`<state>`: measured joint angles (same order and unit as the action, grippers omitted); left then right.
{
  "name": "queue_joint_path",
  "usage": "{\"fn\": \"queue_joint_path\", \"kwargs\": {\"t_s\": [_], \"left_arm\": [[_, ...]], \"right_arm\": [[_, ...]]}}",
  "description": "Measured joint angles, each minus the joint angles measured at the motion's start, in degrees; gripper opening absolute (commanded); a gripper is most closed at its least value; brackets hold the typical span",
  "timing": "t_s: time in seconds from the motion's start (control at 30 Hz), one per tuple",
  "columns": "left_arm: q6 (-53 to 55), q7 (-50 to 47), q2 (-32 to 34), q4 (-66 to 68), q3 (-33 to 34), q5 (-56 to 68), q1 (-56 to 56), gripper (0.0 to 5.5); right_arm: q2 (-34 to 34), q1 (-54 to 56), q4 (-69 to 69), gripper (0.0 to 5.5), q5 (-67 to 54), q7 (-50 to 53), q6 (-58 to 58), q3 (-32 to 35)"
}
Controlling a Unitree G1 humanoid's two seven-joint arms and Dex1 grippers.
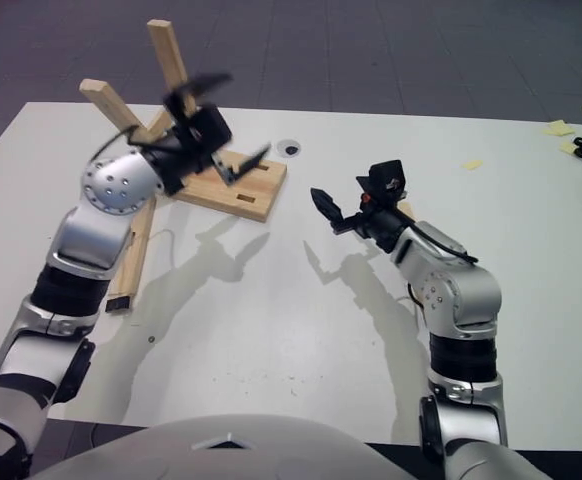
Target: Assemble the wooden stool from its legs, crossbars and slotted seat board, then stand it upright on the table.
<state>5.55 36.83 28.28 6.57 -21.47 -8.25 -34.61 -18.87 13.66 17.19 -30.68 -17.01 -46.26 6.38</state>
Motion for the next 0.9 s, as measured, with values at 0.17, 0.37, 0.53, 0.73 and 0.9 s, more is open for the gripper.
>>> {"fn": "queue_joint_path", "kwargs": {"t_s": [0.17, 0.37, 0.53, 0.73, 0.9], "left_arm": [[-7.1, -1.1, -0.5, 23.9, -3.0, -6.7, -7.1, 5.38], [-17.7, -6.0, -4.7, 47.7, -3.1, -9.9, -15.6, 5.38], [-24.0, -6.5, -6.2, 56.7, -3.8, -12.0, -19.5, 5.38], [-38.0, 3.3, -0.9, 58.1, -5.3, -13.3, -20.6, 5.38], [-38.8, 18.9, 4.9, 43.5, 2.2, 0.5, -16.4, 5.38]], "right_arm": [[3.2, -1.9, 0.7, 5.40, 0.3, 2.4, 1.7, -0.1], [7.0, -4.8, 2.1, 5.40, 1.2, 4.7, 3.6, -0.7], [8.7, -5.1, 2.2, 5.40, 2.1, 5.7, 4.0, -1.9], [7.9, -4.9, 2.1, 5.40, 2.3, 5.7, 3.9, -1.2], [6.2, -4.3, 2.2, 5.40, 1.4, 5.1, 2.0, 0.6]]}}
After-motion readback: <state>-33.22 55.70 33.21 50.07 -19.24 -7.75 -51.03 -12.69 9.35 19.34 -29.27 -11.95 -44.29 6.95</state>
